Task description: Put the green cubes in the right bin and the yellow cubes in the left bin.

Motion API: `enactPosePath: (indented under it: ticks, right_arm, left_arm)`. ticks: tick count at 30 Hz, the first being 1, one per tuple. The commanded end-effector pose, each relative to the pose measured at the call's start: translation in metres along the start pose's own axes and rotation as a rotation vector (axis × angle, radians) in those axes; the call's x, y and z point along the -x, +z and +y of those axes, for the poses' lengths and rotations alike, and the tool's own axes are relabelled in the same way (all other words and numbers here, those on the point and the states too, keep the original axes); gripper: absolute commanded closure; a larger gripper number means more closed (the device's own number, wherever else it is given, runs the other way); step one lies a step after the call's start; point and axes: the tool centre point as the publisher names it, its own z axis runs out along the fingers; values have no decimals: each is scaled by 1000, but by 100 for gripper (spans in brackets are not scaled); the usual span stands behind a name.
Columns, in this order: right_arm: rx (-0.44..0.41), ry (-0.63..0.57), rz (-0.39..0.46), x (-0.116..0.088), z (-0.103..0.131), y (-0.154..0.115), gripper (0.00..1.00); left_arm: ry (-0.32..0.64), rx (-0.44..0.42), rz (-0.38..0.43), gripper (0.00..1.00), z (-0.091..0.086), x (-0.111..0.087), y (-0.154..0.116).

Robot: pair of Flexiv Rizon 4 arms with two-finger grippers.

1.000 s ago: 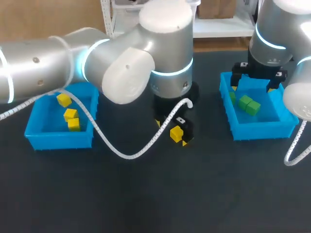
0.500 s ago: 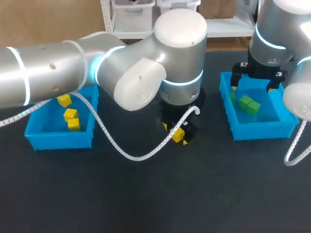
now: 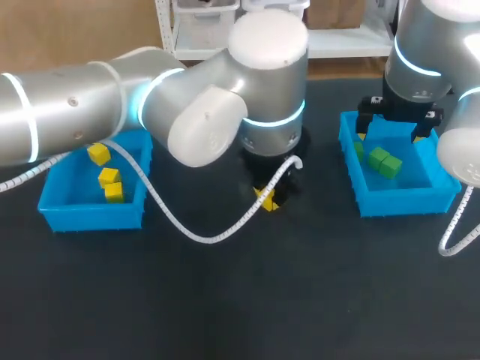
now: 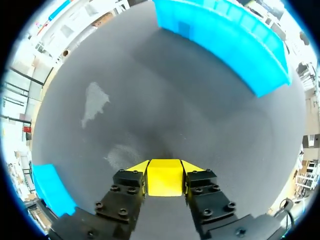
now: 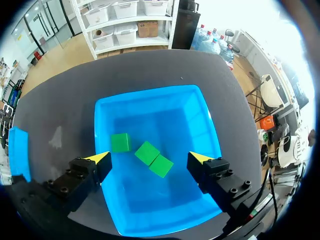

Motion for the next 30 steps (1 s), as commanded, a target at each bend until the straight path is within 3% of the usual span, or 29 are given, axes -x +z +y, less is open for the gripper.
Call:
enactPosePath:
  ticks: [1,5,9,17,26,30]
  right_arm:
    - [1,1,-3,-1,-1,0,0]
    - [1,1,-3,-1,-1,0,0]
    - [1,1,-3,-1,-1,0,0]
    - [1,1,-3,-1,-1,0,0]
    - [1,1,-3,-1,-1,0,0]
    - [1,1,-3,-1,-1,0,0]
  left_arm:
    - [-37,-25,-81,100,23,-13,-26]
    - [-112,-48,-148,100,48,-19,-47]
    - [-236,-51,-220,100,85,-31,-72]
    - [-392,-8,-321,100,144,-55,-111]
    - [-547,68,-361,100,204,-97,-128]
    - [-606,113,-355,100,222,-123,-130]
